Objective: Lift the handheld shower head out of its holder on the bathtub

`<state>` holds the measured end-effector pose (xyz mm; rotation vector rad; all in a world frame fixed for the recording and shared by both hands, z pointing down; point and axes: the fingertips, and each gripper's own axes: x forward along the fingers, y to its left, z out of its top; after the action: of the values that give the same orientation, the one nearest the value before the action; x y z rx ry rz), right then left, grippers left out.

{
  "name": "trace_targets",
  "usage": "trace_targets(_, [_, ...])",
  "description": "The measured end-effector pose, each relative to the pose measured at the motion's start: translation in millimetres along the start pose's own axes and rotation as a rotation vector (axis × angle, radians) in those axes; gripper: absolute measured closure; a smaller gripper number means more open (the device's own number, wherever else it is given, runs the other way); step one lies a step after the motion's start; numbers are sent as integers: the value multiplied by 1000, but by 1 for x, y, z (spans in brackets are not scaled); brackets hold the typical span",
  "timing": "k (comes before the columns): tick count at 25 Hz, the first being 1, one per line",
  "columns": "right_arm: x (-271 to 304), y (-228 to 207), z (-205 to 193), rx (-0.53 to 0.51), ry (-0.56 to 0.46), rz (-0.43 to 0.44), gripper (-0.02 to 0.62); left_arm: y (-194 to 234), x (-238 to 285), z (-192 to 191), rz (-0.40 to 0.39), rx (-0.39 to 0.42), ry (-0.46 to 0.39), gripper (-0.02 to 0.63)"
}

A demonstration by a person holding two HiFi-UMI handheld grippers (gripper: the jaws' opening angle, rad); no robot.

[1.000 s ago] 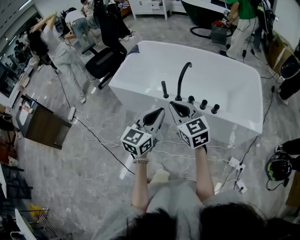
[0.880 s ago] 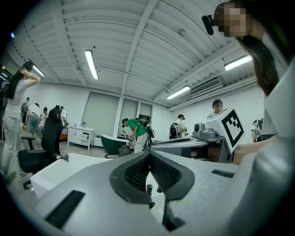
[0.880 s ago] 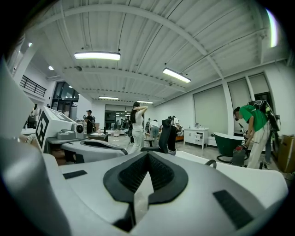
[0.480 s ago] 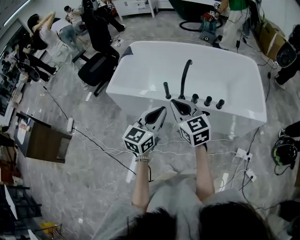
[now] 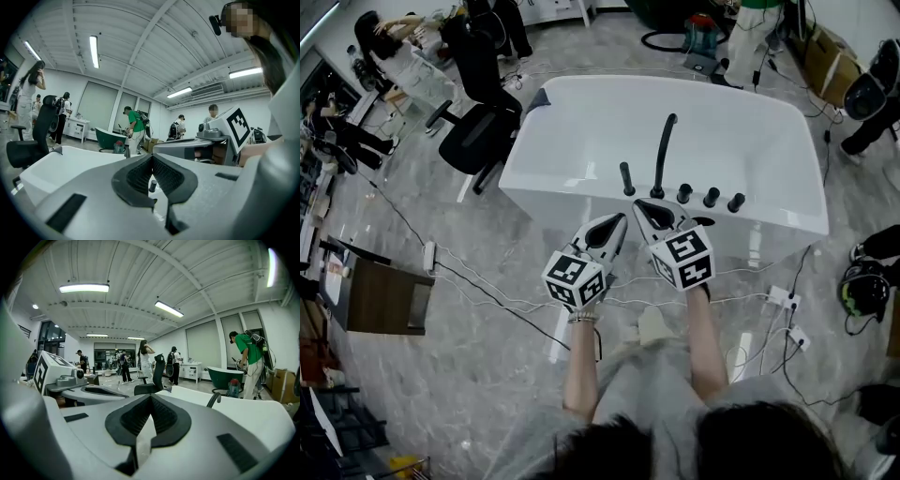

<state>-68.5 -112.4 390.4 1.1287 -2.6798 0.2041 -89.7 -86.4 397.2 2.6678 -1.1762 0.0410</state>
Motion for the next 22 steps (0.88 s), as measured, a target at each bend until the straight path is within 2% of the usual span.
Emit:
trace_targets(12, [46, -37, -12, 28, 65, 26, 594, 38, 36, -13, 36, -60, 31, 601])
trace_targets(22, [70, -64, -51, 112, 119, 20, 594, 57, 55, -44, 61, -135, 68, 601])
